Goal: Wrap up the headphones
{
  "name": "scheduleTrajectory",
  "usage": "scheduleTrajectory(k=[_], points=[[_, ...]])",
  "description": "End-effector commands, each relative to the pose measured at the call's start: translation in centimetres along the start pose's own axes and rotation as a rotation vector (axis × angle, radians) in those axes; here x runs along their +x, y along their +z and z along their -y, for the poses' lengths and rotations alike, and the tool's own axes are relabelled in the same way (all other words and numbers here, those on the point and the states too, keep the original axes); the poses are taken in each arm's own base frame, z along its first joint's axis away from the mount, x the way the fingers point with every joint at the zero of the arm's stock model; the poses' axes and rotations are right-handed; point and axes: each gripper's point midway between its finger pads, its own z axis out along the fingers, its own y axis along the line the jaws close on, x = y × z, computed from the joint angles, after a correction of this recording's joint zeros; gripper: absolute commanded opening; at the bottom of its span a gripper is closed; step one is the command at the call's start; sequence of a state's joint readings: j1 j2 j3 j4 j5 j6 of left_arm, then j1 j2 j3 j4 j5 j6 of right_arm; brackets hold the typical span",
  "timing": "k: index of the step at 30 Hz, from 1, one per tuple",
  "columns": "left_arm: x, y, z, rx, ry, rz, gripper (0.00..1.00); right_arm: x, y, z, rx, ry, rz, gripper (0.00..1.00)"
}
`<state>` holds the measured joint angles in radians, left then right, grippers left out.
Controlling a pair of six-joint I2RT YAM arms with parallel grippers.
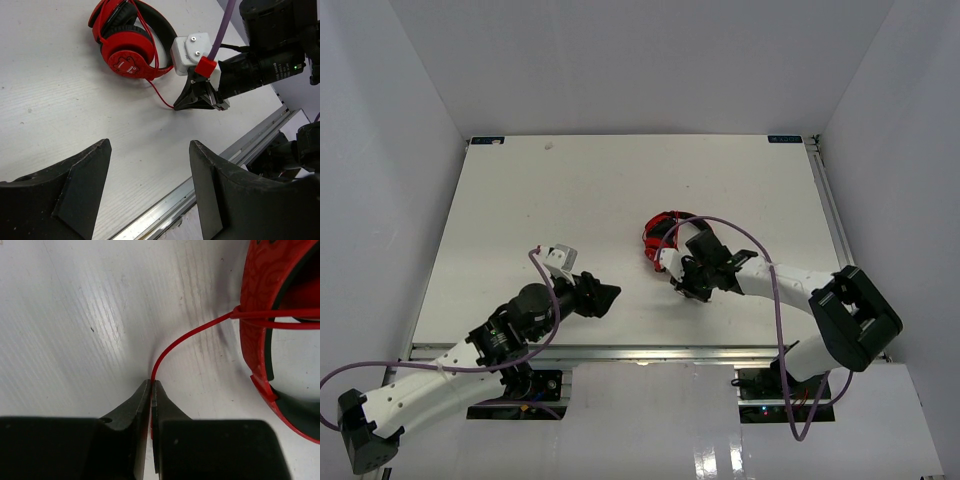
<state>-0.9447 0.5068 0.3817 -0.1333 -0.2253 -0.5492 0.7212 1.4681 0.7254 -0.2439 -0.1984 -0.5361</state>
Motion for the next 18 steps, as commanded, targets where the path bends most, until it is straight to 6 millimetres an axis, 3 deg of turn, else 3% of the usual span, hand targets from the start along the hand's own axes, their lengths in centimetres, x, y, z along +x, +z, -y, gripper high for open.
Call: scheduleTrajectory(k=[1,6,14,18], points=[[0.0,-0.3,-0.3,-0.010,-0.002,0.001,0.75,-4.0,-3.8,1.4,0.068,-0.088,0.102,0.08],[-0.5,-0.3,-0.2,-0.013,0.008,0.010,0.75,-9.4,-8.4,4.1,0.189,-0.155,0.226,0.08],[-0.5,-0.3,-0.2,-0.016,0.012,0.007,0.75,-9.9,-8.9,10.5,0.439,-0.215,0.116,0.08],[-0.7,-0.5,-0.1,-0.011,0.014,0.011,0.75,-9.8,-7.3,10.9,0.400,-0.195,0.101,0.08]])
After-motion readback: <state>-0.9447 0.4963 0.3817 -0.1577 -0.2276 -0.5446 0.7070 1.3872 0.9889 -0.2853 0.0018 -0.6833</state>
